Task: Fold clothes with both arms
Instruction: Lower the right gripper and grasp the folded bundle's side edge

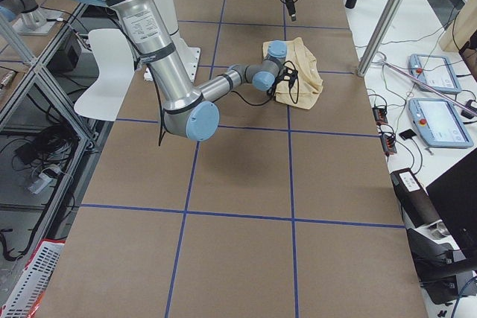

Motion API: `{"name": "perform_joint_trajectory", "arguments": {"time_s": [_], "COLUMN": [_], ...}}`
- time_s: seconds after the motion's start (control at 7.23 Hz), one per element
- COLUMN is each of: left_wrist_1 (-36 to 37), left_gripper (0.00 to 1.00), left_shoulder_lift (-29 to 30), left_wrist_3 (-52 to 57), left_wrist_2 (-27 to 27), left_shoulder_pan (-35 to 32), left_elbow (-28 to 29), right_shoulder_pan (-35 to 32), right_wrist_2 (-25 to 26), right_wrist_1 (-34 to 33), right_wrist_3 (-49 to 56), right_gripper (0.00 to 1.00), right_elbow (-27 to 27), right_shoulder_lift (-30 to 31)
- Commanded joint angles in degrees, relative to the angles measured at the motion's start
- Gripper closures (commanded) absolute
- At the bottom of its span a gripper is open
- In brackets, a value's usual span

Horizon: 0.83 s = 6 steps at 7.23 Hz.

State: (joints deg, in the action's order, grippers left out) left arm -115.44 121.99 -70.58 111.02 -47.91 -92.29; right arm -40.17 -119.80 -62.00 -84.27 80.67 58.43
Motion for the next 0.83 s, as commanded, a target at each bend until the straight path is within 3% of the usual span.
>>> {"name": "perform_joint_trajectory", "arguments": {"time_s": [0.0, 0.28, 0.69], "left_wrist_1": [0.0, 0.0, 0.0], "left_gripper": [0.0, 0.0, 0.0], "left_shoulder_lift": [-0.1, -0.1, 0.0], "left_wrist_3": [0.0, 0.0, 0.1], "left_wrist_2": [-0.1, -0.1, 0.0], "left_shoulder_pan": [0.0, -0.1, -0.1], "left_elbow": [0.2, 0.3, 0.3], "right_shoulder_pan": [-0.6, -0.4, 3.8], "right_wrist_2": [-0.3, -1.0, -7.7], "right_wrist_1": [-0.2, -0.3, -0.5], "right_wrist_3": [-0.7, -1.2, -2.8], "right_gripper": [1.0, 1.0, 1.0], "right_elbow": [0.0, 0.7, 9.7], "right_shoulder_lift": [-0.2, -0.2, 3.4]}}
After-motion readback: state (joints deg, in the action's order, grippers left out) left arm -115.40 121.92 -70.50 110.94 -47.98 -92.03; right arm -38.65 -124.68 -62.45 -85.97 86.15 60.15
